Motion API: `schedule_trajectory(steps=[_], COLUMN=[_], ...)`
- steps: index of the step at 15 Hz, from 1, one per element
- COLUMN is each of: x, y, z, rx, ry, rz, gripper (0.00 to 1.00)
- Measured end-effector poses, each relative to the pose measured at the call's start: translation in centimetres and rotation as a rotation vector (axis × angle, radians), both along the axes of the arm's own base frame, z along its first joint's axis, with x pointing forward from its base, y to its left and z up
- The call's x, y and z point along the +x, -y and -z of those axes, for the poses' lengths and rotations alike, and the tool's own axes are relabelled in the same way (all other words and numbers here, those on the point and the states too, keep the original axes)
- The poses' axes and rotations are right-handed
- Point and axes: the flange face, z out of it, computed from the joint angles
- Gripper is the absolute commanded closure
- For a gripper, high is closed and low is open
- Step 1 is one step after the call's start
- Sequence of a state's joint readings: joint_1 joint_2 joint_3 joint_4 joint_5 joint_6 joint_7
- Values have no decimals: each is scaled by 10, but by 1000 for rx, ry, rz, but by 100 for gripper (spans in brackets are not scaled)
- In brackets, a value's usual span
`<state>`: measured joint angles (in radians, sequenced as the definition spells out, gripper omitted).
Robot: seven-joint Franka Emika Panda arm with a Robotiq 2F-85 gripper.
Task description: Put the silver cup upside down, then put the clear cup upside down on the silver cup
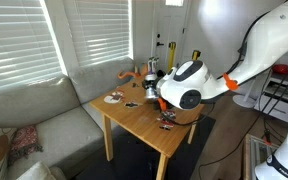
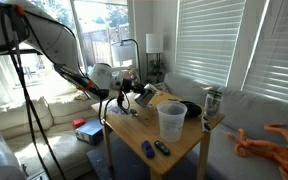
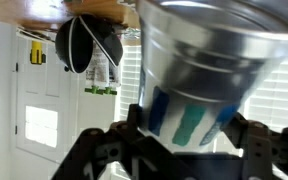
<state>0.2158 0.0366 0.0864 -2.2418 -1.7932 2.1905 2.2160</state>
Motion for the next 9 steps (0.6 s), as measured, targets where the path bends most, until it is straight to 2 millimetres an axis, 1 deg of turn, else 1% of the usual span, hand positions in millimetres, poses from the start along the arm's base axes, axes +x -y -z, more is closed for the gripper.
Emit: schedule_trajectory(steps=[1, 2, 3, 4, 9], x=[-1, -1, -1, -2, -3], y=[-1, -2, -3, -4, -8], z=[0, 1, 1, 1, 2], rx=[-3, -4, -4, -4, -4], ry=[0, 0, 0, 0, -4], rz=[-2, -3, -5, -6, -14], gripper=[4, 2, 3, 0, 0])
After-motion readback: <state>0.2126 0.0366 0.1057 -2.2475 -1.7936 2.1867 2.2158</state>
